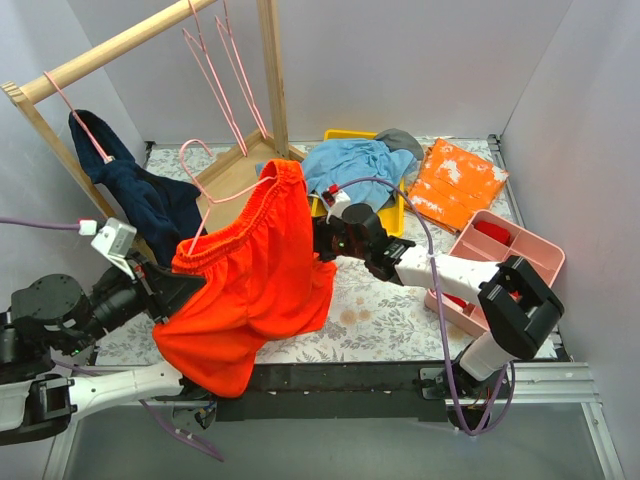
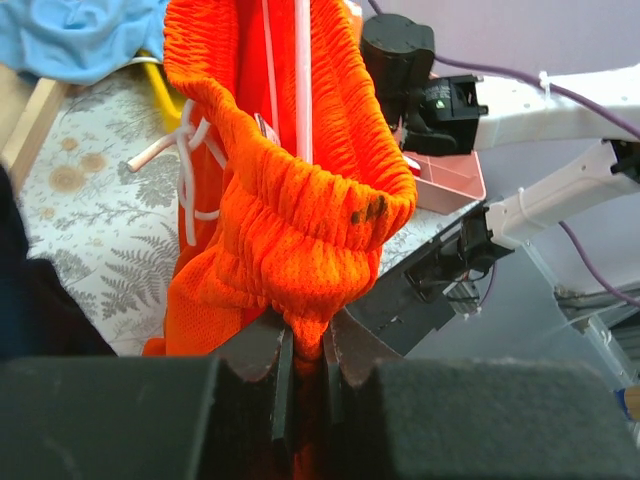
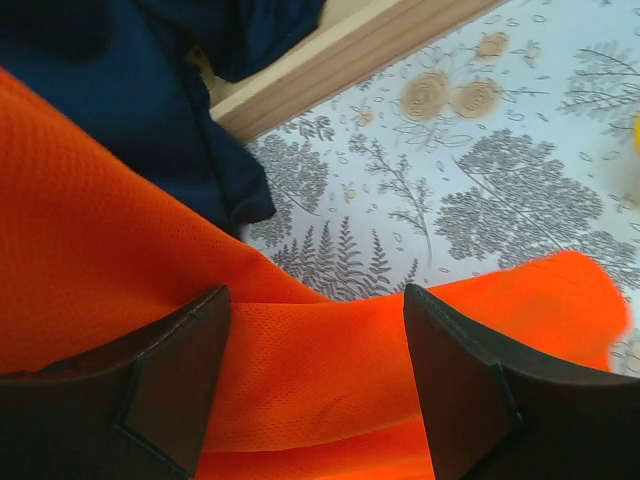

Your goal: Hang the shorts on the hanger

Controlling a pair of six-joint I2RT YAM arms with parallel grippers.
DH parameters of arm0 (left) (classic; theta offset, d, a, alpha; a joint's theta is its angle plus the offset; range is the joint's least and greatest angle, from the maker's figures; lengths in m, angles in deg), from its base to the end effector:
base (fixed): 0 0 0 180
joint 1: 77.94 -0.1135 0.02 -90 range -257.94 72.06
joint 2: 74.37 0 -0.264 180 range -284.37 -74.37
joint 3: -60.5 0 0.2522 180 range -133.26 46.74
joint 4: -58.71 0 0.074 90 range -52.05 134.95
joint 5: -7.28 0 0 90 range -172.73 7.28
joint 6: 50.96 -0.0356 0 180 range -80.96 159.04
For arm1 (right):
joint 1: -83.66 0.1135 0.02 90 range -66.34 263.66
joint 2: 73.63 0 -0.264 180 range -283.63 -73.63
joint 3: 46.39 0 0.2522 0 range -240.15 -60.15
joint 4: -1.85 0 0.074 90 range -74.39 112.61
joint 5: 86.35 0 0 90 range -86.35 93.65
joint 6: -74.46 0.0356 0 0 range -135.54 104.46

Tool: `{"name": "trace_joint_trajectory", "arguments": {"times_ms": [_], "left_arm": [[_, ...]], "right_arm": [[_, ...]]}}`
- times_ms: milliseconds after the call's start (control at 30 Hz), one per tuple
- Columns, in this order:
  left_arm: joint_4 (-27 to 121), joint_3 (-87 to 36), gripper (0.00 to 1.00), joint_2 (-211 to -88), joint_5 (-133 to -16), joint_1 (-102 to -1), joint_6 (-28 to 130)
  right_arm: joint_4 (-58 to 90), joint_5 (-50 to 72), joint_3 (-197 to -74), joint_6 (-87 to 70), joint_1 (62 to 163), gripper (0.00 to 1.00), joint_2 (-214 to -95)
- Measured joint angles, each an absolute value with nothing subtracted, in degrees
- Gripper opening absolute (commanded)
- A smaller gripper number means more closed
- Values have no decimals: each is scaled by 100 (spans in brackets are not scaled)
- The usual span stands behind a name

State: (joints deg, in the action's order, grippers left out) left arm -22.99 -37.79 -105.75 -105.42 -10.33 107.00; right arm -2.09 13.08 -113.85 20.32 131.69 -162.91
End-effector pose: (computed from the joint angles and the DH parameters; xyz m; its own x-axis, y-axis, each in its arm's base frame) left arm 0.0115 0.0082 0.4557 -0.6954 -0.5569 -0.4541 0.1766 0.4801 -0.8592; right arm 0.2328 0.2676 0.2502 -0.6571 0.1335 -0.7418 -0.5587 0.5744 0.5983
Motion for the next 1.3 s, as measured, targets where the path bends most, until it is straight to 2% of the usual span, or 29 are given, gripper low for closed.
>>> {"name": "trace_joint_trajectory", "arguments": {"times_ms": [500, 800, 1200, 1300], "left_arm": [[-2660, -3805, 0, -9993, -11390, -1581, 10851], [-2170, -3495, 0, -9902, -11574, -1914, 10547], [-419, -3184, 0, -11110, -12520, -2283, 10442], [46, -3184, 0, -11519, -12798, -2287, 10370]], "right_arm": [[-412, 1314, -12239, 2159, 13591, 76, -17051], [-141, 1321, -12947, 1984, 13617, 76, -17379], [1195, 1623, -15052, 1503, 13460, 77, -18454], [1461, 1721, -15225, 1396, 13392, 77, -18492]]}}
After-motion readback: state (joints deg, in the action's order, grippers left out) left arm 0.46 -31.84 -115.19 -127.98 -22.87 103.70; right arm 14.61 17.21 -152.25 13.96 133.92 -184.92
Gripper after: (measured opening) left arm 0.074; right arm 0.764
